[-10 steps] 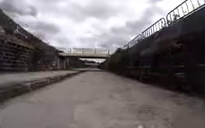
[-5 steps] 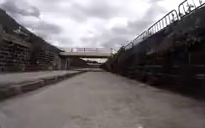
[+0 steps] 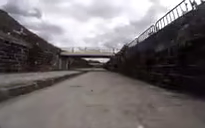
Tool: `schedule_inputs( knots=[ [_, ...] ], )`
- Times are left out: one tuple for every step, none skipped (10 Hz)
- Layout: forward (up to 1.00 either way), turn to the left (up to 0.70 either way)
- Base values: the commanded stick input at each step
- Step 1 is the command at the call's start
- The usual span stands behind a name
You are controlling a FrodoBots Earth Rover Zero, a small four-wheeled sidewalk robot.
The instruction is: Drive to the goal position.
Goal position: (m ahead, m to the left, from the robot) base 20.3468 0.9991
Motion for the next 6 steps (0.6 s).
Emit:
schedule_inputs(
  knots=[
    [1.0,0.0],
    [1.0,0.0],
    [1.0,0.0],
    [1.0,0.0],
    [1.0,0.0],
    [1.0,0.0]
  ],
)
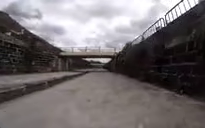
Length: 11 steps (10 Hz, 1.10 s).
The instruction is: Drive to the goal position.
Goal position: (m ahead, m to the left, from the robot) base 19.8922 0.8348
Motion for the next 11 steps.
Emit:
schedule_inputs(
  knots=[
    [1.0,0.0],
    [1.0,0.0],
    [1.0,0.0],
    [1.0,0.0],
    [1.0,0.0],
    [1.0,0.0],
    [1.0,0.0],
    [1.0,0.0],
    [1.0,0.0],
    [1.0,0.0],
    [1.0,0.0]
  ],
)
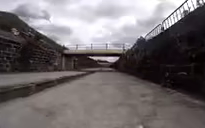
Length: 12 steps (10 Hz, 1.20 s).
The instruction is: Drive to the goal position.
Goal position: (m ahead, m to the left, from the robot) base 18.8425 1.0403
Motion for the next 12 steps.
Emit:
schedule_inputs(
  knots=[
    [1.0,0.0],
    [1.0,-0.4],
    [1.0,-0.4],
    [1.0,-0.4],
    [1.0,-0.4],
    [1.0,-0.4],
    [1.0,-0.4],
    [1.0,0.0],
    [1.0,0.0],
    [1.0,0.0],
    [1.0,0.0],
    [1.0,0.0]
  ],
)
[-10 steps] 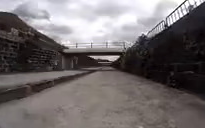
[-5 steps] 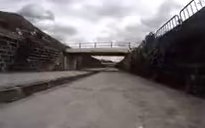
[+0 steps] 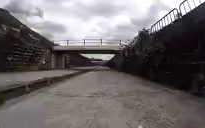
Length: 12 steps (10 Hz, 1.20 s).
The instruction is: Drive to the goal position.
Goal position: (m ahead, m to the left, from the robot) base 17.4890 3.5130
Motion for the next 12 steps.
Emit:
schedule_inputs(
  knots=[
    [1.0,0.0],
    [1.0,0.0],
    [1.0,0.0],
    [1.0,0.0],
    [1.0,0.0],
    [1.0,-0.03],
    [1.0,-0.07],
    [1.0,-0.12],
    [1.0,-0.4],
    [1.0,-0.4],
    [1.0,-0.36],
    [1.0,-0.22]
  ],
)
